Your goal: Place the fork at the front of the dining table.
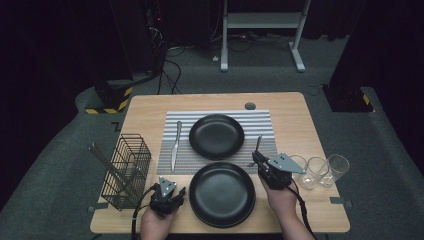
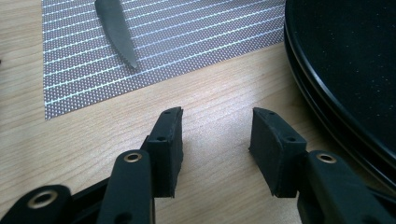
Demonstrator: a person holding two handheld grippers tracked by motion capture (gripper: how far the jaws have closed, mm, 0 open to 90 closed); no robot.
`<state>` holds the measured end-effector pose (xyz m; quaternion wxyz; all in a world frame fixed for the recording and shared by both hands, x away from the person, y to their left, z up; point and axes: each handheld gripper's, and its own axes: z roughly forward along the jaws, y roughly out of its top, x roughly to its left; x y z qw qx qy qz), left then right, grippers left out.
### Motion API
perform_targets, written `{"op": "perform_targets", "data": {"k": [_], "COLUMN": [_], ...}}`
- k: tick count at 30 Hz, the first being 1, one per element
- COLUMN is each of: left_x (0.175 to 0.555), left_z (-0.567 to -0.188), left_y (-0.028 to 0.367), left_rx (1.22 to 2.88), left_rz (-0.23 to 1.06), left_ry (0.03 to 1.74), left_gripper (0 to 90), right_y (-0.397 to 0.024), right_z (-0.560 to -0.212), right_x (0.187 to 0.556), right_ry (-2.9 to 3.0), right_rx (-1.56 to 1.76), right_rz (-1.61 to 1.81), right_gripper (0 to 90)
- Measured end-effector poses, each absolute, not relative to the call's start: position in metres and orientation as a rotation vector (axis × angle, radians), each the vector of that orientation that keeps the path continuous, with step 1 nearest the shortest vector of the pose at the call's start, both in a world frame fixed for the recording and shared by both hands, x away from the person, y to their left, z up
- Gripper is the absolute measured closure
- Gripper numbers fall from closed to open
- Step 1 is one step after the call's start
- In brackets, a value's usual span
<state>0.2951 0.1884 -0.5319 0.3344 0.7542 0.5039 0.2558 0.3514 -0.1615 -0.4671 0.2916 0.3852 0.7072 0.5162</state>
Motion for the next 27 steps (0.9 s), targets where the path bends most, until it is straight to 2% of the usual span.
{"op": "perform_targets", "data": {"k": [16,27], "left_x": [0.296,0.297], "left_z": [-0.534,-0.534], "left_y": [0.191,0.195], "left_rx": [1.956,1.934], "left_rz": [0.626,0.559], "left_ry": [1.297,1.276], "left_gripper": [45.1,43.4], "right_y": [-0.159,-0.160], "right_z": [-0.471,-0.461], "right_x": [0.351,0.360], "right_ry": [1.892,1.872], "right_rx": [1.036,1.088], "right_rz": [1.328,1.285], "right_gripper": [84.1,84.2]}}
